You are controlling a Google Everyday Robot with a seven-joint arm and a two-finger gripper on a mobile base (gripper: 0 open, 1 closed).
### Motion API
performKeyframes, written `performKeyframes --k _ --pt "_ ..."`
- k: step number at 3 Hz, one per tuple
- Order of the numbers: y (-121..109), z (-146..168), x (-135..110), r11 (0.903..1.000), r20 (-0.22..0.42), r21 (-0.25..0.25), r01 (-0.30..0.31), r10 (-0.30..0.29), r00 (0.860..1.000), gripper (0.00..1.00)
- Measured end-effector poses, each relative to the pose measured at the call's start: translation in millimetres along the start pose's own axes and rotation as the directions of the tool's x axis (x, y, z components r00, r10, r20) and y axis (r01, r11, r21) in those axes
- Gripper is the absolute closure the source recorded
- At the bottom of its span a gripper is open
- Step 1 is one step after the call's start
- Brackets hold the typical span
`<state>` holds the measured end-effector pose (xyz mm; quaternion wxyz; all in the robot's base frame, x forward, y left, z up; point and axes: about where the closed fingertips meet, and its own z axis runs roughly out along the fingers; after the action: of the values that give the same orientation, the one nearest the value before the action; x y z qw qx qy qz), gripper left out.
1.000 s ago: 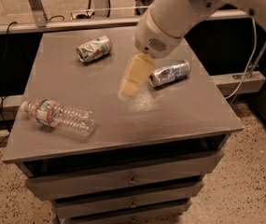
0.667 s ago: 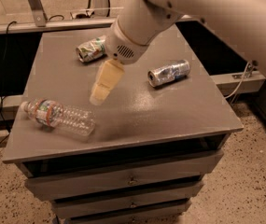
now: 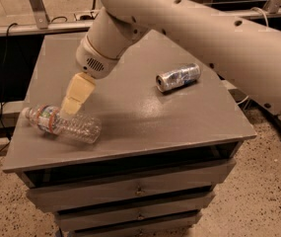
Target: Pick water bottle
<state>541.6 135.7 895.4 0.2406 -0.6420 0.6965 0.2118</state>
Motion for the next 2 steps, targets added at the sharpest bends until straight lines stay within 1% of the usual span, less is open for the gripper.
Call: performKeyframes --k 1,2 --pt "10 22 -8 0.9982 -0.006 -0.053 -0.028 0.028 1.000 0.00" --pt "21 38 -11 0.9955 -0.030 -0.080 -0.050 0.048 0.998 0.00"
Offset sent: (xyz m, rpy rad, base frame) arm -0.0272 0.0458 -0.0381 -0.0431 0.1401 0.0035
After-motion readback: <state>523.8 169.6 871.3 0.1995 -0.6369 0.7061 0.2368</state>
